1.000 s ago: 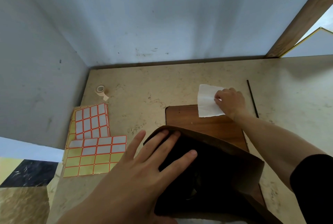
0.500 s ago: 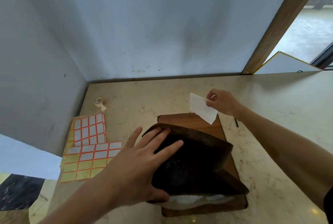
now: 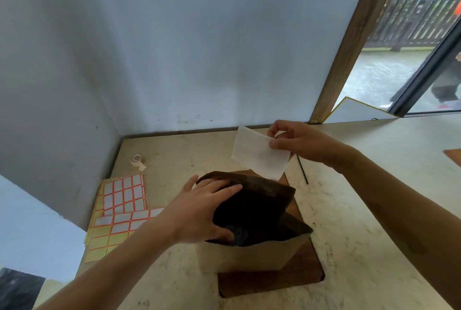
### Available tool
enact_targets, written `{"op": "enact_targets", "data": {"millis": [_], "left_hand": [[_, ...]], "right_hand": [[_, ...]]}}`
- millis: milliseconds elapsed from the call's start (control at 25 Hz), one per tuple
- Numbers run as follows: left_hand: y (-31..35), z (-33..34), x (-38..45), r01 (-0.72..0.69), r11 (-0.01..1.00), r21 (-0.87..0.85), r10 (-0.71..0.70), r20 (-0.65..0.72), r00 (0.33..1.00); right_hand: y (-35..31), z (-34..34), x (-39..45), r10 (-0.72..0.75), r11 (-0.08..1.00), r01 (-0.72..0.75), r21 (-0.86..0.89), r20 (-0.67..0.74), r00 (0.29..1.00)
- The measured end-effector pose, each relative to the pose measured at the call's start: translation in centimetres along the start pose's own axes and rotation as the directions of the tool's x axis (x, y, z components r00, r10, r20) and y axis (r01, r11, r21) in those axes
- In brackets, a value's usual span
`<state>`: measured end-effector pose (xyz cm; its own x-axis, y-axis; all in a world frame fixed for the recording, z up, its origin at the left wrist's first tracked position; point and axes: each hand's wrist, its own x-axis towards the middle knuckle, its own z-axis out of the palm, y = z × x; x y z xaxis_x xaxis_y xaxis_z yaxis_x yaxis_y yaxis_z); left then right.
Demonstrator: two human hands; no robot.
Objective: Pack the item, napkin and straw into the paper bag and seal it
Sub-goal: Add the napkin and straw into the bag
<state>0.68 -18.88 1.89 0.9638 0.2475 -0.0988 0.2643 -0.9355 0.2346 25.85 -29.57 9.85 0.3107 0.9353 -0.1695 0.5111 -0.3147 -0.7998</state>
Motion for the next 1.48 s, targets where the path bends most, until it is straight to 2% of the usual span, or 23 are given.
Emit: {"op": "enact_targets", "data": {"millis": [80,160,280,320,400,440,520,640,720,800,920,1040,1120,1240,1320,1480], "left_hand": [[0.1,-0.2,0.1,0.030,0.990,-0.138,-0.038,-0.056,0.998],[0.3,-0.3,0.1,0.077,0.911,-0.405,-0.148,-0.145,0.978],[0.1,-0.7,-0.1,0.143,0.645,-0.751,-0.387,-0.160,0.908],[0.0,-1.1,-0.2,0.126,0.550,-0.826,-0.402,-0.130,0.906],[-0.2,-2.1,-0.7,0.080,0.373,-0.924,-0.322,-0.048,0.945],[-0.1,-2.4,-0.9,0.074,0.338,-0.938,-0.276,-0.024,0.961],[0.1,-2.9,-1.2,0.074,0.370,-0.926,-0.265,-0.029,0.964],[0.6,-2.5,-1.1,0.063,0.461,-0.885,-0.404,-0.147,0.903],[0.8,-2.1,-1.0,0.052,0.477,-0.878,-0.462,-0.200,0.864],[1.0,-1.9,-0.7,0.040,0.515,-0.856,-0.485,-0.252,0.837],[1.6,-1.5,-0.2,0.020,0.616,-0.787,-0.495,-0.368,0.787],[3.0,-1.0,0.4,-0.015,0.676,-0.737,-0.485,-0.460,0.743],[3.8,-0.7,0.8,-0.006,0.664,-0.748,-0.510,-0.458,0.728],[3.8,-1.0,1.0,0.107,0.522,-0.846,-0.587,-0.266,0.765],[3.2,-1.4,0.8,0.156,0.475,-0.866,-0.580,-0.175,0.796],[2.7,-1.7,0.5,0.143,0.600,-0.787,-0.528,-0.256,0.810]], "right_hand": [[-1.0,0.5,-0.8,-0.014,1.000,0.014,0.027,0.026,1.000],[-1.4,1.4,-1.4,-0.020,0.998,0.017,0.054,0.053,0.998],[-1.6,2.8,-2.2,-0.042,0.995,0.035,0.095,0.079,0.996],[-1.6,3.2,-2.5,-0.044,0.994,0.034,0.099,0.094,0.995],[-1.7,4.2,-2.9,-0.039,0.998,0.031,0.061,0.141,0.989],[-1.8,4.7,-3.0,-0.040,0.999,0.035,0.034,0.159,0.986],[-2.0,5.7,-3.0,-0.065,0.998,0.061,0.027,0.164,0.984],[-1.4,7.3,-3.2,-0.078,0.990,0.069,0.120,0.075,0.994],[-0.6,8.6,-3.8,0.002,0.950,0.009,0.312,-0.035,0.999],[0.1,9.6,-4.4,0.093,0.843,-0.044,0.537,-0.065,0.993],[0.3,10.7,-5.0,0.125,0.742,-0.049,0.669,-0.066,0.990],[-0.2,12.0,-5.2,0.187,0.766,0.019,0.642,-0.252,0.949],[-0.3,12.7,-5.2,0.229,0.772,0.037,0.634,-0.332,0.915],[-0.1,12.8,-5.3,0.314,0.709,-0.042,0.704,-0.262,0.913],[0.5,12.3,-5.5,0.314,0.735,-0.071,0.674,-0.246,0.917],[0.9,11.4,-6.0,0.222,0.838,-0.020,0.546,-0.307,0.925]]}}
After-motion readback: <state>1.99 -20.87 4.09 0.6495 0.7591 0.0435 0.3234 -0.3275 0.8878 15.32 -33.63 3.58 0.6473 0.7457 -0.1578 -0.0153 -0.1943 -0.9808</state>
